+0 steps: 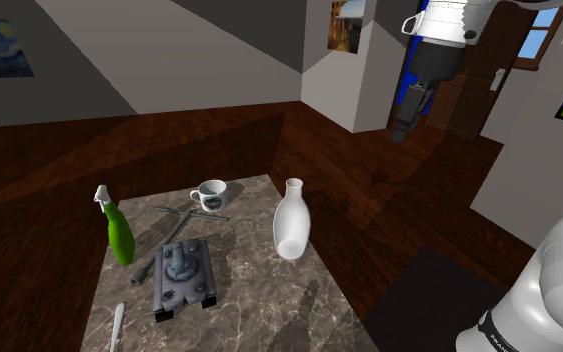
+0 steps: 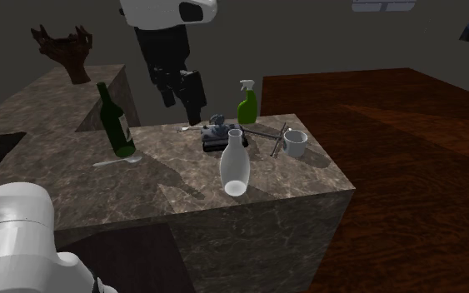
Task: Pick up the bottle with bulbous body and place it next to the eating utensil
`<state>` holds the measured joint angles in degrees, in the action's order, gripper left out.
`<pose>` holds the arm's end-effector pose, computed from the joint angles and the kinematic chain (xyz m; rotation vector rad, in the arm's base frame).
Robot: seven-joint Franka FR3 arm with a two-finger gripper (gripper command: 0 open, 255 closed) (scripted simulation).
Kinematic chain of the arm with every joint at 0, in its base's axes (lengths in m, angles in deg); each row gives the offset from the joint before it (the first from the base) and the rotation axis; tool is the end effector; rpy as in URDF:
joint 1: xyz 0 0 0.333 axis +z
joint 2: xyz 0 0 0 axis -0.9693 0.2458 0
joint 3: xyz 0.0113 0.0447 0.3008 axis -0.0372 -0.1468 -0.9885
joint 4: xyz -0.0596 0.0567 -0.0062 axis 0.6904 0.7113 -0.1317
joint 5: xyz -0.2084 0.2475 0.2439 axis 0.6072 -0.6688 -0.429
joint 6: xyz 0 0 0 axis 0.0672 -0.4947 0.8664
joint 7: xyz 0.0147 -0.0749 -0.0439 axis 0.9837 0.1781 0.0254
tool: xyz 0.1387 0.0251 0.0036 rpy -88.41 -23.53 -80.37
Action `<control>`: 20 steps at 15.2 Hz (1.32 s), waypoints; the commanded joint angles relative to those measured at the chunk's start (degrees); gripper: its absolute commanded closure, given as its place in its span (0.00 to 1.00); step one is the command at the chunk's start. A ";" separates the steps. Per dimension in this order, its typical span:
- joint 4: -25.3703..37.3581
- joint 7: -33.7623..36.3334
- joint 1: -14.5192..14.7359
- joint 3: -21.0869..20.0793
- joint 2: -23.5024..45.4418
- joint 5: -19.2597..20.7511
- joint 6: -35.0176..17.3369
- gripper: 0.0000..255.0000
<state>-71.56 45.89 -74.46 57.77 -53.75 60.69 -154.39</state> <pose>0.3342 0.0372 0.5809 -3.0811 -0.2927 -0.1559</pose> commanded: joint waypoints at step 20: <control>7.21 10.63 0.86 -10.29 35.13 0.93 -26.55 0.00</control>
<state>-65.50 55.97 -73.56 47.81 -20.81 61.17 -180.00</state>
